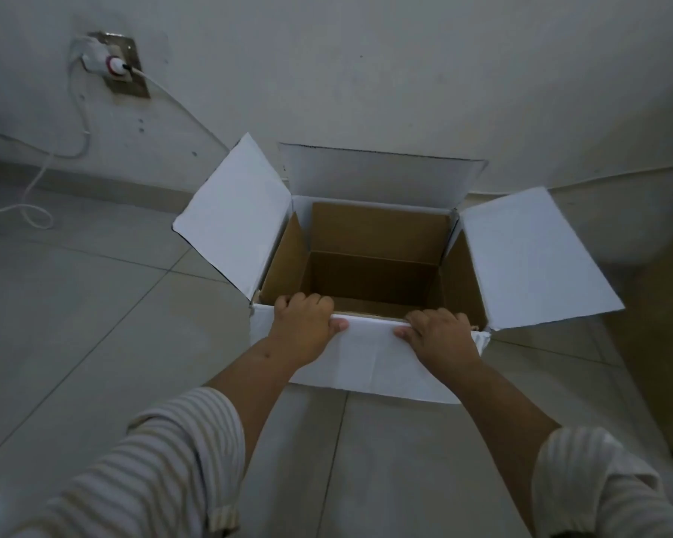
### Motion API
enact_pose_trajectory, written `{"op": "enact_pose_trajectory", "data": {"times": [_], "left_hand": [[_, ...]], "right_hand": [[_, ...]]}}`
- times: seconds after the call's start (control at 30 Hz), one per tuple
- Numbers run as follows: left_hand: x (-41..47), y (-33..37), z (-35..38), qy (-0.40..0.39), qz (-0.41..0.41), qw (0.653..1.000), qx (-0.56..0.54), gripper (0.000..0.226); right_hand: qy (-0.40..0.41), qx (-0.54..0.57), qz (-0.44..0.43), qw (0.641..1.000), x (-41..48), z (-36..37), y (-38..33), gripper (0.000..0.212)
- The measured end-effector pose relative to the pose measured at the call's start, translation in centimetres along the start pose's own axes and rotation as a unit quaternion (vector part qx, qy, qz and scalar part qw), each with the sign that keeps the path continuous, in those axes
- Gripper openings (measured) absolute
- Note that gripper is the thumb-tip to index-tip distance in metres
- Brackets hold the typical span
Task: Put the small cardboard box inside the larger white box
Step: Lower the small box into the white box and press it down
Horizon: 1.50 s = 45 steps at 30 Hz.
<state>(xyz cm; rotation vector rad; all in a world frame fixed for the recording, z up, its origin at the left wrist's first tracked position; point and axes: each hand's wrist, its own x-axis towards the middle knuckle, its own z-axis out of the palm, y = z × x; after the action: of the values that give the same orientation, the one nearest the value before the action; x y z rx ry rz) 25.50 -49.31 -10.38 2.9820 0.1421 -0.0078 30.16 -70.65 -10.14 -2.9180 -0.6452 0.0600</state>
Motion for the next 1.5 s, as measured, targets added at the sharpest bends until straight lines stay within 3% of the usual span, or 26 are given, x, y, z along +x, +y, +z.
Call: {"op": "enact_pose_trajectory", "data": {"times": [0.77, 1.2, 1.33, 1.5], "left_hand": [[4.7, 20.7, 3.2, 0.002, 0.047, 0.999, -0.001, 0.038], [8.4, 26.3, 4.2, 0.011, 0.049, 0.999, -0.009, 0.038], [9.6, 27.9, 4.2, 0.01, 0.052, 0.999, -0.006, 0.038], [11.3, 29.8, 4.7, 0.016, 0.055, 0.998, 0.01, 0.038]], "right_hand": [[0.028, -0.005, 0.069, 0.997, -4.7, -3.3, 19.8, 0.035], [0.071, 0.055, 0.065, 0.994, -2.7, -3.2, 27.1, 0.035], [0.071, 0.06, 0.061, 0.994, -2.3, -3.3, 29.1, 0.046], [0.075, 0.064, 0.068, 0.993, -1.2, -3.6, 31.5, 0.034]]}}
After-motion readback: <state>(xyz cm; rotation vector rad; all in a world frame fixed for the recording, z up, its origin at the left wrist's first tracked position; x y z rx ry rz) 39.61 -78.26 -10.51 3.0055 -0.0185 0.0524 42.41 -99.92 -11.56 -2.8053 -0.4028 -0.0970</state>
